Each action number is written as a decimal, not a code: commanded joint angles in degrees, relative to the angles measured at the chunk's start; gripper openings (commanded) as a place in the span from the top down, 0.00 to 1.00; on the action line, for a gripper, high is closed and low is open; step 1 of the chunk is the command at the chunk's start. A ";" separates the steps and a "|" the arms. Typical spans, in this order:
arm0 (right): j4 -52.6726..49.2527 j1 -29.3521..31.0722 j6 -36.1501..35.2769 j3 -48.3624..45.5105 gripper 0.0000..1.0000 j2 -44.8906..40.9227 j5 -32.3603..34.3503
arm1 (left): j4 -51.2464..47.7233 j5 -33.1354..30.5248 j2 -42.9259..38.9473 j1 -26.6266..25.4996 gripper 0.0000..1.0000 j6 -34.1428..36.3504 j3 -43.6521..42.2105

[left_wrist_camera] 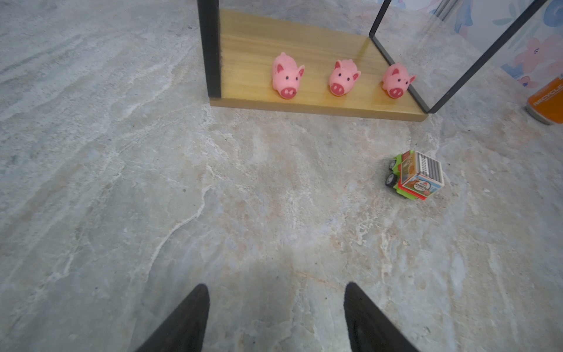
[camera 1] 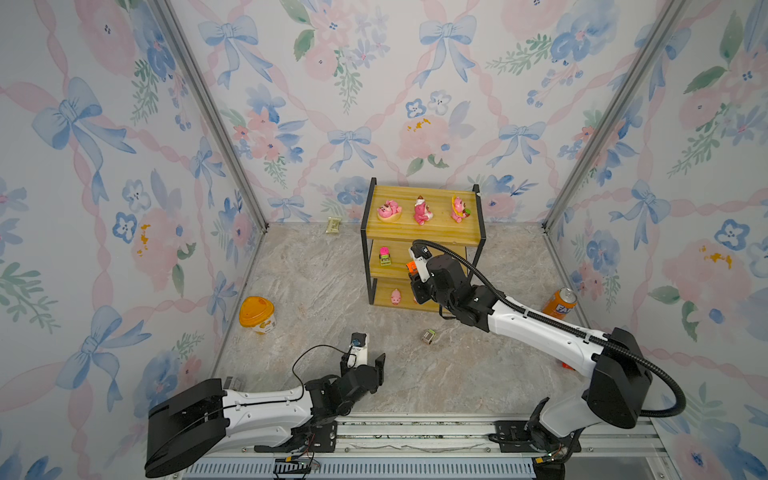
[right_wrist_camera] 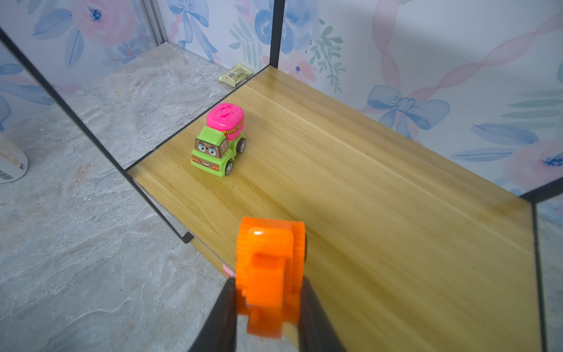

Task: Place and organize the plastic toys onto the shelf
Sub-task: 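Lower the orange bulldozer onto the middle shelf with the right gripper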

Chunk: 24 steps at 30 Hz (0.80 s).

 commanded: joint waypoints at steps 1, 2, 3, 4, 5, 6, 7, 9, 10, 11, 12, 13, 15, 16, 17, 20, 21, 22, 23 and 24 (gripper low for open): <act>4.15 -0.55 0.91 -0.61 0.77 1.24 4.61 | 0.63 -0.10 -0.01 0.39 0.29 0.18 -0.63; 4.46 -0.53 0.93 -0.72 0.78 1.50 4.83 | 0.63 -0.18 -0.03 0.39 0.29 0.18 -0.63; 4.62 -0.55 1.03 -0.82 0.77 1.70 4.85 | 0.63 -0.26 0.05 0.39 0.29 0.15 -0.63; 4.85 -0.51 1.12 -1.01 0.78 1.79 4.86 | 0.63 -0.27 0.11 0.39 0.29 0.18 -0.63; 5.18 -0.51 1.29 -1.33 0.78 1.95 4.93 | 0.63 -0.28 0.23 0.37 0.29 0.19 -0.64; 5.56 -0.55 1.49 -1.70 0.78 1.97 5.01 | 0.63 -0.25 0.21 0.38 0.29 0.14 -0.66; 5.92 -0.55 1.64 -2.04 0.78 1.97 5.17 | 0.63 -0.25 0.30 0.39 0.29 -0.02 -0.63; 7.06 -0.58 2.10 -2.91 0.78 2.06 5.38 | 0.63 -0.27 0.40 0.39 0.29 -0.08 -0.63; 7.55 -0.56 2.30 -3.33 0.78 2.21 5.41 | 0.58 -0.27 0.53 0.39 0.29 -0.11 -0.54; 8.14 -0.59 2.60 -3.66 0.78 2.36 5.55 | 0.62 -0.28 0.60 0.39 0.29 0.03 -0.54; 8.50 -0.63 2.79 -4.00 0.78 2.50 5.68 | 0.63 -0.28 0.67 0.39 0.29 -0.01 -0.55; 9.01 -0.58 2.78 -4.32 0.78 2.65 5.73 | 0.63 -0.28 0.68 0.41 0.29 -0.05 -0.54; 9.80 -0.60 2.96 -4.84 0.78 2.81 5.99 | 0.63 -0.28 0.91 0.39 0.29 -0.21 -0.55; 10.21 -0.62 3.04 -5.04 0.78 2.89 6.08 | 0.62 -0.28 0.98 0.39 0.29 -0.35 -0.54; 10.41 -0.72 3.07 -5.16 0.78 2.98 6.16 | 0.63 -0.28 1.10 0.33 0.29 -0.30 -0.50; 11.49 -0.71 3.19 -5.62 0.78 3.19 6.51 | 0.63 -0.28 1.48 0.39 0.29 -0.45 -0.39; 12.22 -0.65 3.26 -6.11 0.78 3.20 7.02 | 0.60 -0.28 1.66 0.39 0.29 -0.40 -0.34; 12.87 -0.80 3.34 -6.39 0.78 3.12 7.05 | 0.67 -0.28 1.70 0.39 0.29 -0.42 -0.19; 12.93 -0.95 3.52 -6.49 0.78 3.12 7.29 | 0.63 -0.28 1.81 0.38 0.29 -0.51 -0.10; 13.29 -0.92 3.68 -6.77 0.79 3.03 7.52 | 0.63 -0.28 1.99 0.39 0.29 -0.54 -0.07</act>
